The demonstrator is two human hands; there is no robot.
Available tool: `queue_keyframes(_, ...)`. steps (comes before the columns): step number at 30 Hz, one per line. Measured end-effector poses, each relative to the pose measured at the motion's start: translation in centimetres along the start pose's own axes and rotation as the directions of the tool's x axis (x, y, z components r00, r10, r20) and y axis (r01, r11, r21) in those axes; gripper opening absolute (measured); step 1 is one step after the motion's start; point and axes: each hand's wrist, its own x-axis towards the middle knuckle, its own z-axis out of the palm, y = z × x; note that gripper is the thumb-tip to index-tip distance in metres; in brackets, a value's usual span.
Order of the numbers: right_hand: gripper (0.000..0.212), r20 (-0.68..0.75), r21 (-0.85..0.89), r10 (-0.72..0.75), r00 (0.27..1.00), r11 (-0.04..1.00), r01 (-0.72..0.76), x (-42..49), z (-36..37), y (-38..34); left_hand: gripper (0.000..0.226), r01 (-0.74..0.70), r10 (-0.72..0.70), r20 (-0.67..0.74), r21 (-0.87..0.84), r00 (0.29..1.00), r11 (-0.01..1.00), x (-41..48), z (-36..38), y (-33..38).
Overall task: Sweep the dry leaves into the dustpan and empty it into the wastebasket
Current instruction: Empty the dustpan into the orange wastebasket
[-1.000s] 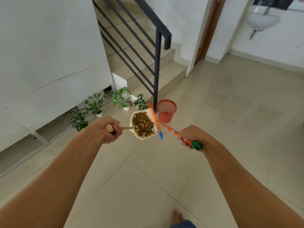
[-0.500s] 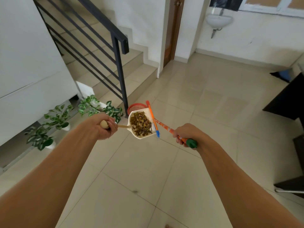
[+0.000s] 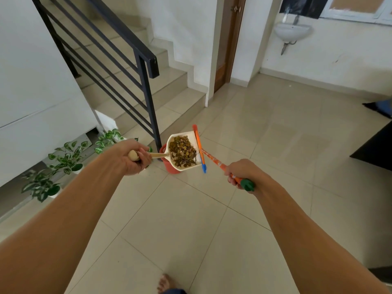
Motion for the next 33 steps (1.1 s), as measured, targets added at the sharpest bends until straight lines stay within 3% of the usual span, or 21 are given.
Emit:
queue_keyframes(11, 0.023, 0.032, 0.072, 0.001, 0.999, 0.997, -0.003, 10.0, 0.4, -7.3, 0.013, -0.049, 0.056, -0.062, 0.099, 0.997, 0.994, 8.2, 2.7, 7.5)
queue_keyframes(15, 0.007, 0.026, 0.103, -0.004, 1.0, 0.995, 0.001, 11.8, 0.8, -9.2, 0.011, -0.069, 0.084, -0.095, 0.154, 0.992, 0.986, 10.5, 3.4, 8.2)
queue_keyframes(22, 0.029, 0.077, 0.138, -0.004, 0.997, 0.99, -0.007, 16.6, 0.0, -12.8, 0.009, -0.114, 0.156, -0.204, 0.203, 0.966, 0.973, 13.1, 5.2, 7.1)
queue_keyframes(33, 0.033, 0.211, 0.231, -0.016, 0.977, 0.972, -0.034, 20.2, -3.9, -13.6, 0.01, -0.102, 0.208, -0.321, 0.317, 0.924, 0.943, 16.7, 9.8, 5.6)
